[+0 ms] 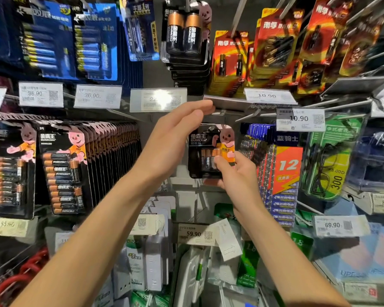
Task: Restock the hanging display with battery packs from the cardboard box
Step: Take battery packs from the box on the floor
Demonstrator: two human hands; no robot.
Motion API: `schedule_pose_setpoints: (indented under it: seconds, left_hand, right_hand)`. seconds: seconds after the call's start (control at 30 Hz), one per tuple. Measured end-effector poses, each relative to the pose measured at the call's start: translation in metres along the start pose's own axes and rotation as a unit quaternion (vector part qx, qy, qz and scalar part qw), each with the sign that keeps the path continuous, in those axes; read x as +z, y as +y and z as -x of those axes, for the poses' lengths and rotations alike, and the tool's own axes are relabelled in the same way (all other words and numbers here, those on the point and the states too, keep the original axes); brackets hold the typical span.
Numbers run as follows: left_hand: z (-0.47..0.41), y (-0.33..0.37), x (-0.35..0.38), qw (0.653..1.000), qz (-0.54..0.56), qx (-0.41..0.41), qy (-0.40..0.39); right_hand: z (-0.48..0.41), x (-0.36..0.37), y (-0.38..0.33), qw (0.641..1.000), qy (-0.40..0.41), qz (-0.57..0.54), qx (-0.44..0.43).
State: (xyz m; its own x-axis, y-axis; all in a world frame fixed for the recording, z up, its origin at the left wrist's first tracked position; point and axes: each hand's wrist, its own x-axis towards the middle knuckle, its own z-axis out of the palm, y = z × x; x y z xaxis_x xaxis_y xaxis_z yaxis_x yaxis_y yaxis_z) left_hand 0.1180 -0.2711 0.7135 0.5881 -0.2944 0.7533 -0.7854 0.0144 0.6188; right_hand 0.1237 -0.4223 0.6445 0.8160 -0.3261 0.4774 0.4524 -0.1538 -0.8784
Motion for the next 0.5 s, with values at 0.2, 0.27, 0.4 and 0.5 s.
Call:
schedule_pose_setpoints:
  seconds: [0.2, 0.27, 0.4, 0.5]
  left_hand:
    - [0.012, -0.01, -0.005, 1.0, -0.027, -0.011, -0.011]
    - [0.018, -0.015, -0.008, 0.999, -0.031, -0.023, -0.017]
    - [0.036, -0.03, -0.017, 0.998, -0.041, -0.039, -0.023]
    - [0.057, -0.044, -0.028, 0.996, -0.059, -0.054, -0.027]
  right_hand:
    - [-0.01, 0.007, 0.011, 0.999, 0.004, -0.008, 0.054]
    - [-0.011, 0.006, 0.015, 0.998, 0.009, -0.005, 0.064]
    - [-0.002, 0.003, 0.025, 0.999, 0.034, 0.003, 0.04]
    - [0.005, -0.003, 0.037, 0.994, 0.067, 0.087, -0.002]
